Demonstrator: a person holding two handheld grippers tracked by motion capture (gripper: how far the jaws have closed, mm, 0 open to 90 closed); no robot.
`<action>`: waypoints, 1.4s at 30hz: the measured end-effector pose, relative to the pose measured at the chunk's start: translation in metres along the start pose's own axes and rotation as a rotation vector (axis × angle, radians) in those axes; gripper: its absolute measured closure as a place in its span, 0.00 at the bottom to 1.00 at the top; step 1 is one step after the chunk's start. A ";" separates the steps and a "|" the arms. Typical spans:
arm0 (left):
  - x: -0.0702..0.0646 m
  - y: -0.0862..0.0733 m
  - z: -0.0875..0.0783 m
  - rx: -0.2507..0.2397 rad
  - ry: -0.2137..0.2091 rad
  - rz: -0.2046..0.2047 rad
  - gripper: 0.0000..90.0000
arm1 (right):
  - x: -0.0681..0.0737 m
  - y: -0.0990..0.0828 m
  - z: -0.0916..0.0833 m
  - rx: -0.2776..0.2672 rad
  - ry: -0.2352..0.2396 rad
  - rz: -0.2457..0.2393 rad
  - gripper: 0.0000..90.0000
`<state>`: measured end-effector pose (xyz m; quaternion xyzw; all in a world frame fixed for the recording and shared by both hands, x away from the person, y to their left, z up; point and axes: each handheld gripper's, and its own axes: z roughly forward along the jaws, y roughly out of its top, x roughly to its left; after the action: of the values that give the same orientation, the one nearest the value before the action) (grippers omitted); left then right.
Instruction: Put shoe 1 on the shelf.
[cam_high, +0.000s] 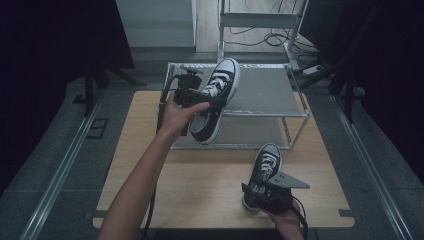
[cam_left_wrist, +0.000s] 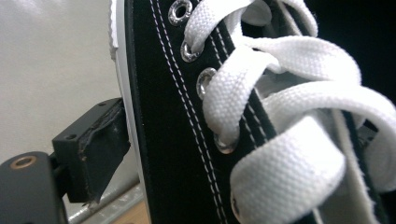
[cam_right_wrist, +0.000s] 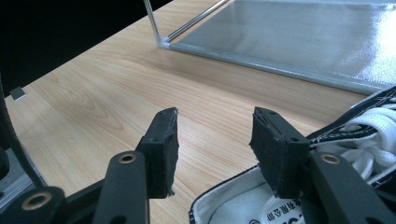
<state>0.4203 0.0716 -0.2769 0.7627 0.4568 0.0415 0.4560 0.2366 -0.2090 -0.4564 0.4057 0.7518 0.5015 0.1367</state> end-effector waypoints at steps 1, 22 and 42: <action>0.001 0.001 0.000 -0.001 0.006 -0.007 0.13 | 0.000 0.000 0.000 0.000 0.000 0.001 0.57; 0.015 0.040 0.021 0.043 0.128 -0.076 0.13 | -0.001 -0.001 0.001 0.001 0.002 0.004 0.57; 0.038 0.068 0.050 0.076 0.170 -0.179 0.13 | -0.003 0.001 -0.004 -0.012 0.001 0.008 0.57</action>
<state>0.5105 0.0553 -0.2693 0.7292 0.5614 0.0478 0.3884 0.2369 -0.2136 -0.4545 0.4076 0.7473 0.5067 0.1364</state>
